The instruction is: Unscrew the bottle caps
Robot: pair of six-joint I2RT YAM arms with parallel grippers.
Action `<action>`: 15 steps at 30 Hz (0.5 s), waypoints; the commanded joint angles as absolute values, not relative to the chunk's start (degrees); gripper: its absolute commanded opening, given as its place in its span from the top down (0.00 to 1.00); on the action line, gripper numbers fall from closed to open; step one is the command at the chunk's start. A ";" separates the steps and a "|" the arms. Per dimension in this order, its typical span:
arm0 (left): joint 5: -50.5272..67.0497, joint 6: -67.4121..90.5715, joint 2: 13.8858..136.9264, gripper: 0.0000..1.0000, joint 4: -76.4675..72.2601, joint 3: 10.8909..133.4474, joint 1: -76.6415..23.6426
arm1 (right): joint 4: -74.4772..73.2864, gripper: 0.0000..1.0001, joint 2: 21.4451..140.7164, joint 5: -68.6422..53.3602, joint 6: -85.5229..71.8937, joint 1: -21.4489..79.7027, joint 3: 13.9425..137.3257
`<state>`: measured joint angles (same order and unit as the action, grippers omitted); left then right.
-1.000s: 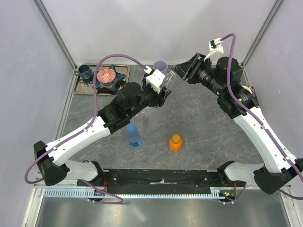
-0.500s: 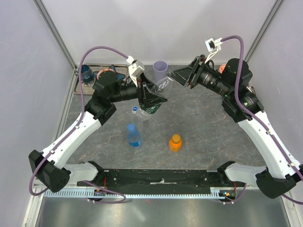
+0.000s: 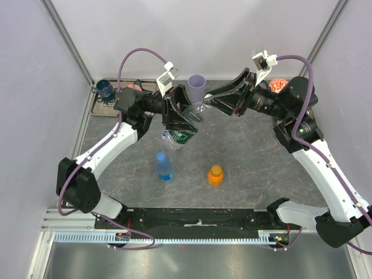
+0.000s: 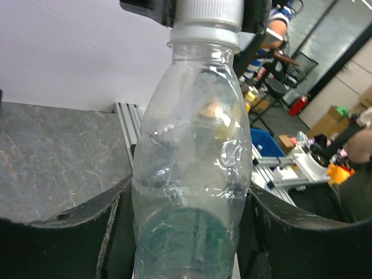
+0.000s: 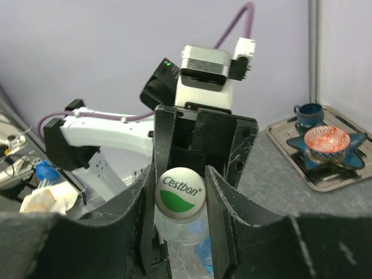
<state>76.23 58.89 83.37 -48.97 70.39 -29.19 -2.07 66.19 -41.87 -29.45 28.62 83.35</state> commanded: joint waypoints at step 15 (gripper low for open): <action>79.36 94.58 93.96 0.62 -88.61 79.10 -29.00 | 10.73 1.00 65.75 -61.71 -31.64 30.15 76.37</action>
<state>86.02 90.00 92.49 -78.24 76.88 -28.93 16.32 66.94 -54.46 -31.81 27.38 77.23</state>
